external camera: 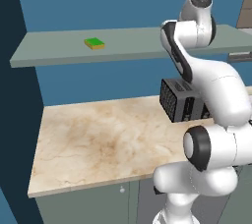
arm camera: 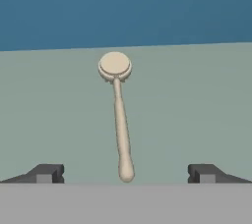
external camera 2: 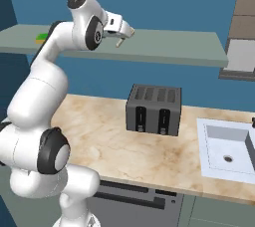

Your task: Locate and retrieve the sponge and dish brush from the cabinet. Place them next to the sink.

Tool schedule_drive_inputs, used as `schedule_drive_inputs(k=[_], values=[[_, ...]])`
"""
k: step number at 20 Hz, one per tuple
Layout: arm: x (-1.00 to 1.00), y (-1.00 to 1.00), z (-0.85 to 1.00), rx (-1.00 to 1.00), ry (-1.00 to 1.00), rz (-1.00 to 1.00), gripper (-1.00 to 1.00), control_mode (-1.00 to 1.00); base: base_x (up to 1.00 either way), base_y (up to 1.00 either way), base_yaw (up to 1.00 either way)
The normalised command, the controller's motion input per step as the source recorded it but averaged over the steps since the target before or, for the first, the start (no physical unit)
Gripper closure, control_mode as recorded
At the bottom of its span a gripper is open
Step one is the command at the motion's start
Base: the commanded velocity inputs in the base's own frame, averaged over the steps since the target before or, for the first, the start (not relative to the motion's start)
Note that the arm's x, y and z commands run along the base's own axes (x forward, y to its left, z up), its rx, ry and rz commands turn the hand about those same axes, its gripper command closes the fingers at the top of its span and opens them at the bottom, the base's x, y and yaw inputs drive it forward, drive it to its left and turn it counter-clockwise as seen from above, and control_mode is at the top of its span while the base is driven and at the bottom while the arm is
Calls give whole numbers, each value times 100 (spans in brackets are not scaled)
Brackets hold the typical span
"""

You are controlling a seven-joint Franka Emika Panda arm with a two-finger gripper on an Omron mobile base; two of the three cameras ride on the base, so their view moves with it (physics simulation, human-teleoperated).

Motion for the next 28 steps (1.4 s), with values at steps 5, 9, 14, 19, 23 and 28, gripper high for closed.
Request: schedule_drive_inputs(k=[5,9,14,19,23,28], values=[[39,-8,-4,0,7,-9,-100,-100,0,0,0],[30,2,-6,0,1,0,-100,-100,0,0,0],[25,-5,-11,0,3,1,-100,-100,0,0,0],[23,-9,-16,0,3,1,-100,-100,0,0,0],[22,-5,-19,0,3,1,-100,-100,0,0,0],[15,0,-14,0,0,1,-100,-100,0,0,0]])
